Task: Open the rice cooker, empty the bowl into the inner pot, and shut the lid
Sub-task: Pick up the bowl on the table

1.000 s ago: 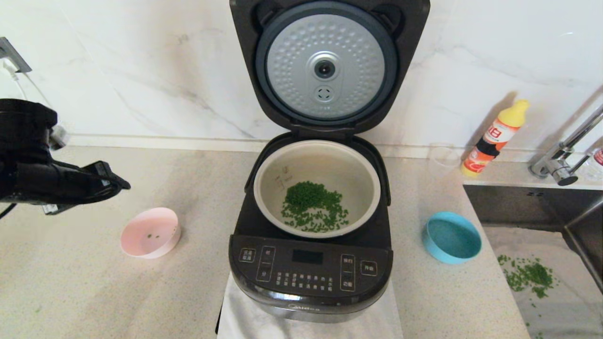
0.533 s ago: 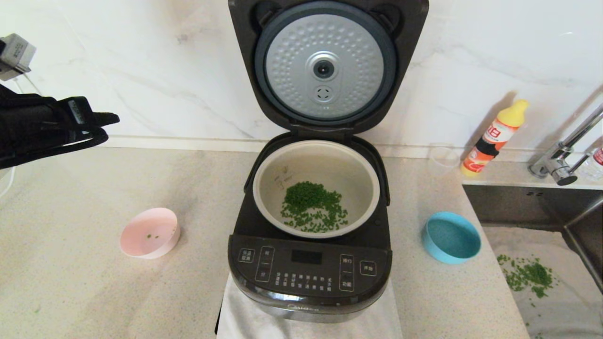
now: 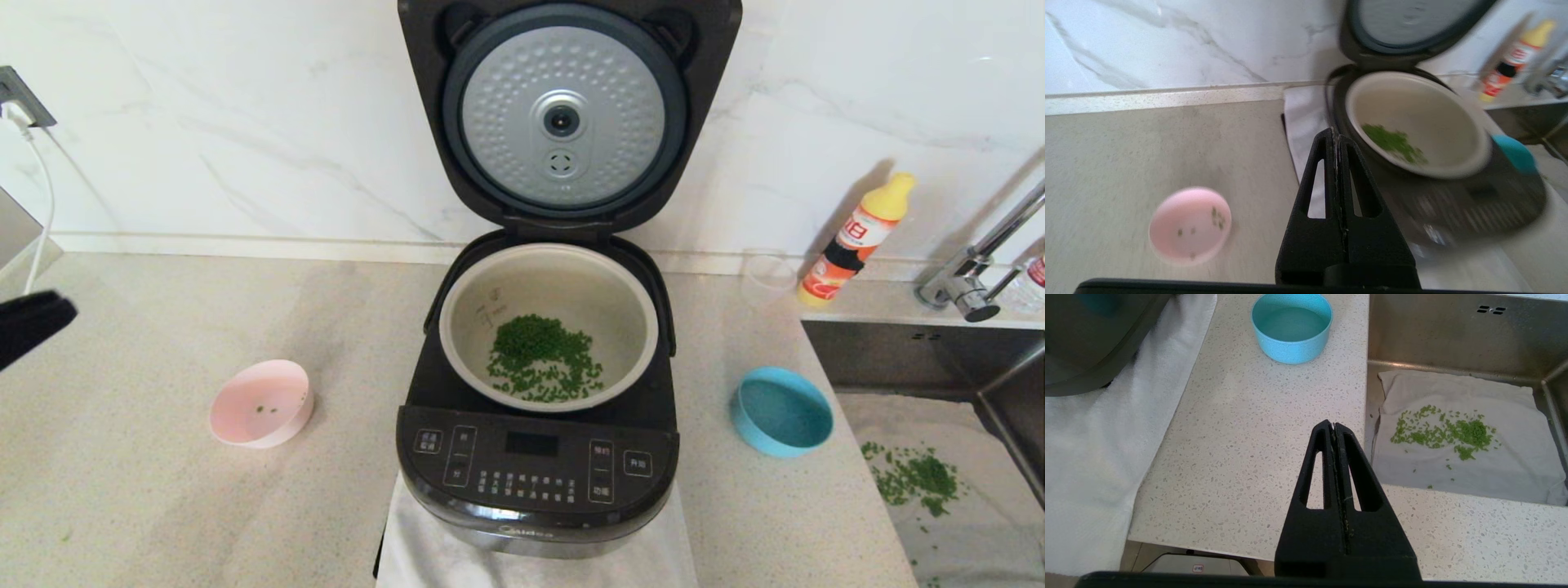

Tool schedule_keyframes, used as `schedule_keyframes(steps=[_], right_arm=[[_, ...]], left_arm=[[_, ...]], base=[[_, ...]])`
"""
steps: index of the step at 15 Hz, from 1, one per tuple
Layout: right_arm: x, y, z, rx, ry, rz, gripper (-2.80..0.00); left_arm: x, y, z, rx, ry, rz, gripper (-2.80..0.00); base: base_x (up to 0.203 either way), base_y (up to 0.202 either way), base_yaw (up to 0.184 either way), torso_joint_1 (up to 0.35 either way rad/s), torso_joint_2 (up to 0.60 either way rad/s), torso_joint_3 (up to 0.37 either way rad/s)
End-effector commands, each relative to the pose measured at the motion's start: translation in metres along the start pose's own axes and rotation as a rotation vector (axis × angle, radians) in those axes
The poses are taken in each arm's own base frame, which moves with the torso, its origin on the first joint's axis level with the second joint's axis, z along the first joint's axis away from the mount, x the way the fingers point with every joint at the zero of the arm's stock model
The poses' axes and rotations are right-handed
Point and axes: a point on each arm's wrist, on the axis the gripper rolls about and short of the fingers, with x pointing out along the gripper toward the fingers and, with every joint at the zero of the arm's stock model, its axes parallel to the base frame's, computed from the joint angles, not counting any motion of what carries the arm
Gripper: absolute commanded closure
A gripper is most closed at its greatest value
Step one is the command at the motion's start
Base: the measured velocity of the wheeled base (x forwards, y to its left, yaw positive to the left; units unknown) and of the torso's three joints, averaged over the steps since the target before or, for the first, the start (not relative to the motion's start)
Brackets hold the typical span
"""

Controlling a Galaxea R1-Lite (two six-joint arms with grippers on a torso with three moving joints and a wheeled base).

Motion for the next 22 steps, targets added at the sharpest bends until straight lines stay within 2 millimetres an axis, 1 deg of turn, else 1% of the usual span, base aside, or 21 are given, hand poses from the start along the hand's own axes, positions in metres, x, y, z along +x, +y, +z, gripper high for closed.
schedule_keyframes(steps=[1,2,4,5,7,8,10,12,22], right_arm=[[0.0,0.0,0.0,0.001,0.001,0.001,0.0],[0.0,0.0,0.0,0.0,0.001,-0.001,0.0],[0.0,0.0,0.0,0.0,0.001,-0.001,0.0],[0.0,0.0,0.0,0.0,0.002,-0.001,0.0],[0.0,0.0,0.0,0.0,0.001,-0.001,0.0],[0.0,0.0,0.0,0.0,0.001,0.001,0.0],[0.0,0.0,0.0,0.002,0.001,-0.001,0.0],[0.0,0.0,0.0,0.0,0.001,-0.001,0.0],[0.0,0.0,-0.001,-0.014,-0.001,-0.002,0.0]], left_arm=[[-0.072,-0.032,-0.021,0.074,-0.145,-0.015,0.0],[-0.083,-0.035,-0.037,0.081,-0.127,-0.001,0.0],[-0.083,-0.03,-0.088,0.055,0.017,0.119,0.0],[-0.084,-0.029,-0.108,0.061,0.068,0.156,0.0],[-0.088,-0.026,-0.145,0.108,0.144,0.233,0.0],[-0.093,-0.027,-0.157,0.122,0.138,0.256,0.0],[-0.104,-0.03,-0.167,0.143,0.093,0.301,0.0],[-0.105,-0.028,-0.174,0.093,0.149,0.351,0.0],[-0.105,-0.028,-0.174,0.089,0.149,0.354,0.0]], base=[[0.0,0.0,0.0,0.0,0.0,0.0],[0.0,0.0,0.0,0.0,0.0,0.0],[0.0,0.0,0.0,0.0,0.0,0.0],[0.0,0.0,0.0,0.0,0.0,0.0],[0.0,0.0,0.0,0.0,0.0,0.0],[0.0,0.0,0.0,0.0,0.0,0.0],[0.0,0.0,0.0,0.0,0.0,0.0],[0.0,0.0,0.0,0.0,0.0,0.0],[0.0,0.0,0.0,0.0,0.0,0.0]])
